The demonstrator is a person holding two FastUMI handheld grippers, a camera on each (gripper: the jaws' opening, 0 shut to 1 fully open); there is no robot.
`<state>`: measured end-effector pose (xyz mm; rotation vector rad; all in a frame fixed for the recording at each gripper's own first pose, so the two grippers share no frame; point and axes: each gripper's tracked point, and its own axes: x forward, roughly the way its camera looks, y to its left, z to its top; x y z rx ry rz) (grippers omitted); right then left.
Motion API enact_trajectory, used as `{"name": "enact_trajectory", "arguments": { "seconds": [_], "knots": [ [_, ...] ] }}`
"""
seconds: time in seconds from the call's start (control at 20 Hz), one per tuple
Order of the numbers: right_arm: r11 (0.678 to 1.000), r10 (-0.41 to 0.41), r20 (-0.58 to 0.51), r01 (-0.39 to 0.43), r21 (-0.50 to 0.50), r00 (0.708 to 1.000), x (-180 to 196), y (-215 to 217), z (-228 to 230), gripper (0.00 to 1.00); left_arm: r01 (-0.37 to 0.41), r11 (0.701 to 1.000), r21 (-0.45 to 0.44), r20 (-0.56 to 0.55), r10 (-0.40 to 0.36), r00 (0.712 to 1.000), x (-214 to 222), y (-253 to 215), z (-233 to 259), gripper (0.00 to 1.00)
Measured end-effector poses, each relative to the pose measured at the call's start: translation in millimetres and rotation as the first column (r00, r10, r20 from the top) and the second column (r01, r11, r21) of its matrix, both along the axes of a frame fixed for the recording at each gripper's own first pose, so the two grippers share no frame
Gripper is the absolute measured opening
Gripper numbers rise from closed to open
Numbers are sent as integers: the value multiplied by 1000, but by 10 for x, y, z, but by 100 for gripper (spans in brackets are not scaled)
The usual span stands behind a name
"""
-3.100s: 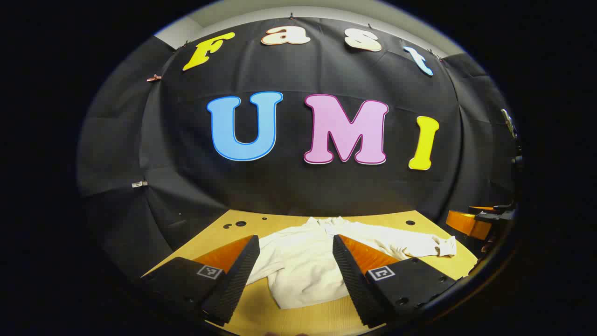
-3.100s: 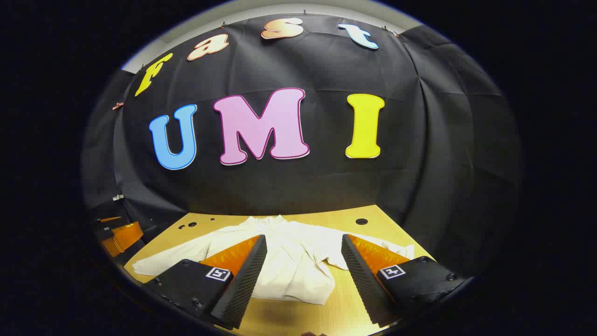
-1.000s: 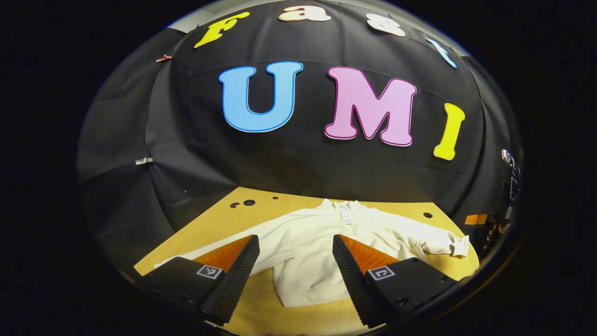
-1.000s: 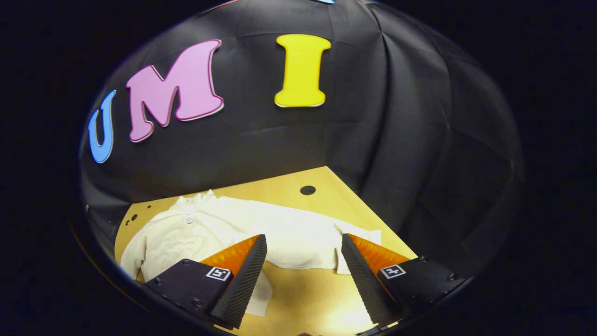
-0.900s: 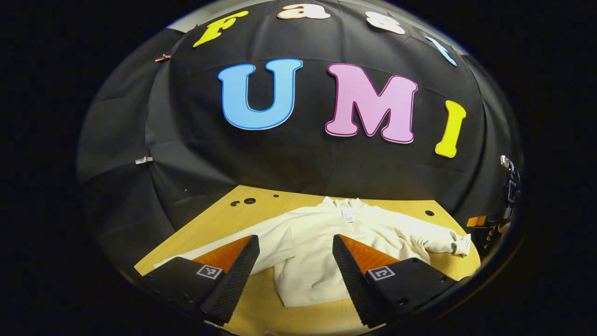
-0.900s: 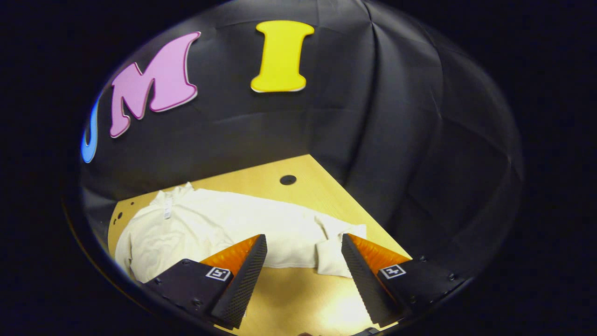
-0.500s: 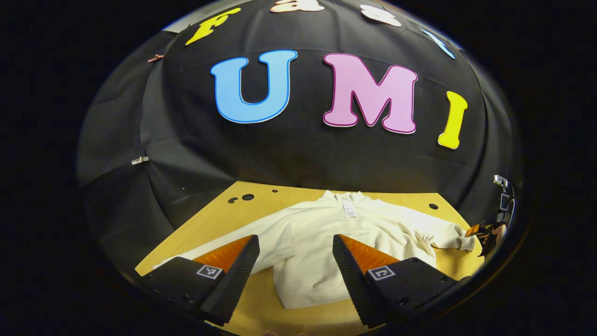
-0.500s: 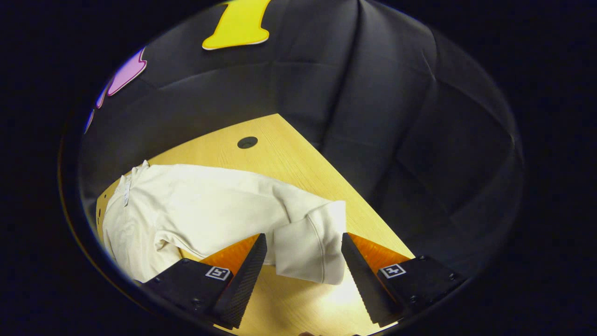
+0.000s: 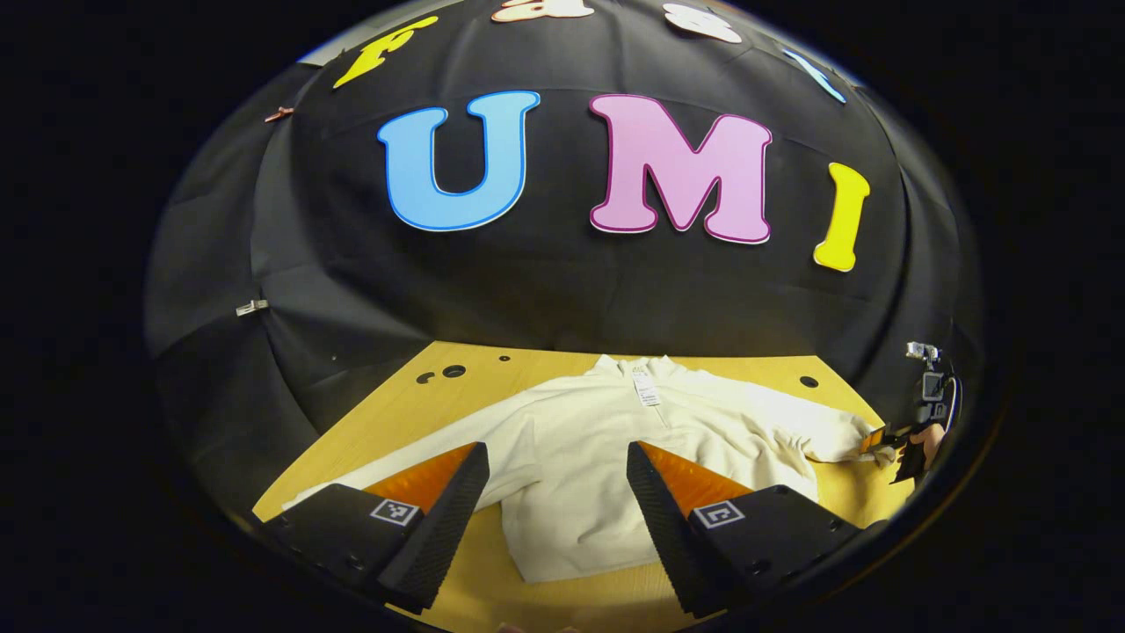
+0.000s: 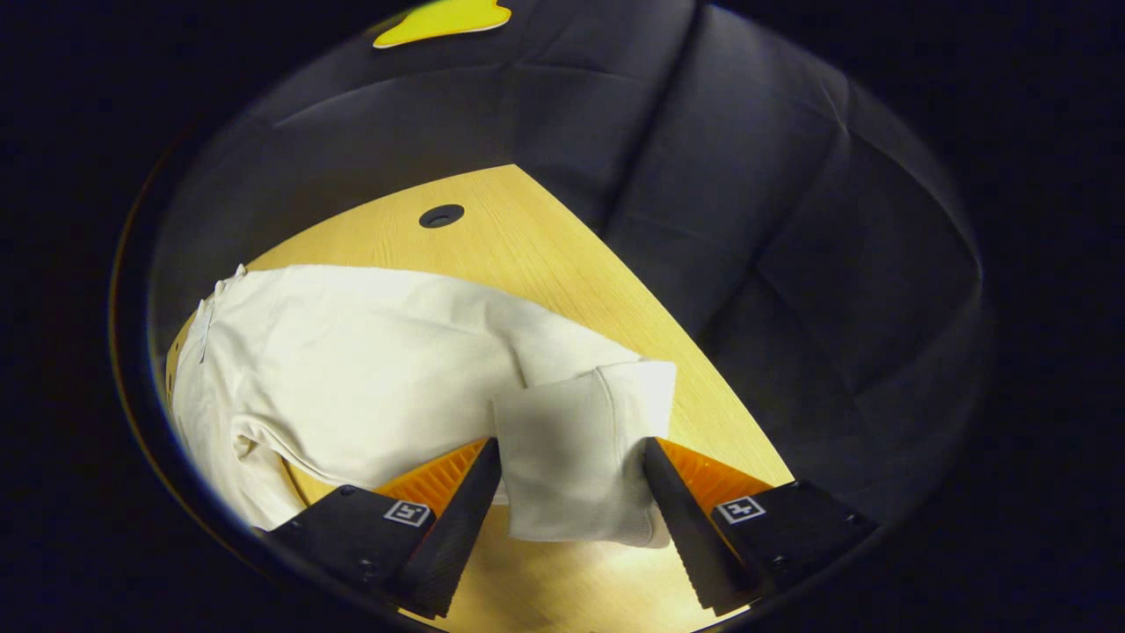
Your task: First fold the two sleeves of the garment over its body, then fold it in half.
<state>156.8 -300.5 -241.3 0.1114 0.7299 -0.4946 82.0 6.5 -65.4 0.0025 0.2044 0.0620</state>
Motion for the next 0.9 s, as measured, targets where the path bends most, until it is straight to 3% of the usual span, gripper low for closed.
{"name": "enact_trajectory", "arguments": {
  "seconds": [0.1, 0.15, 0.2, 0.25, 0.35, 0.4, 0.45, 0.5, 0.6, 0.65, 0.9],
  "knots": [
    [999, -1, 15, 0, 34, 1000, 17, 9, 2, 98, 2, 1000, 1, -3, -2, 1000, -13, -19, -8, 92],
    [999, -12, 21, 11, 44, 1000, 28, -12, 8, 94, 1, 1000, 2, -4, -1, 1000, -20, -22, -6, 97],
    [998, -19, 20, 18, 54, 1000, 36, -23, 11, 84, 1, 1000, 3, -5, -1, 1000, -27, -25, -6, 98],
    [998, -15, 20, 14, 56, 1000, 41, -27, 28, 81, 0, 1000, 3, -5, 0, 1000, -35, -24, -1, 97],
    [999, -11, 20, 10, 48, 1000, 42, -84, 87, 66, -1, 1000, 4, -13, 1, 1000, -36, -19, -18, 98],
    [999, 5, 20, -6, 52, 1000, 23, -82, 116, 49, -4, 1000, 4, -19, 4, 1000, -39, -6, -35, 97],
    [998, 0, 27, -1, 59, 1000, 23, -100, 119, 47, -10, 1000, 3, -25, 10, 1000, -50, 10, -39, 97],
    [997, -3, 33, 1, 72, 999, 5, -105, 139, 30, -17, 1000, -1, -29, 17, 999, -58, 32, -38, 98],
    [995, -15, 41, 10, 100, 999, 32, -113, 191, 20, -29, 1000, -10, -34, 29, 999, -104, 82, -29, 97],
    [994, -22, 52, 16, 104, 998, 48, -118, 240, 16, -33, 999, -13, -34, 33, 999, -128, 116, -16, 97],
    [993, -33, 127, 18, 118, 991, 19, 67, 634, 16, -51, 999, -16, -35, 51, 998, -249, 362, -3, 98]
  ]
}}
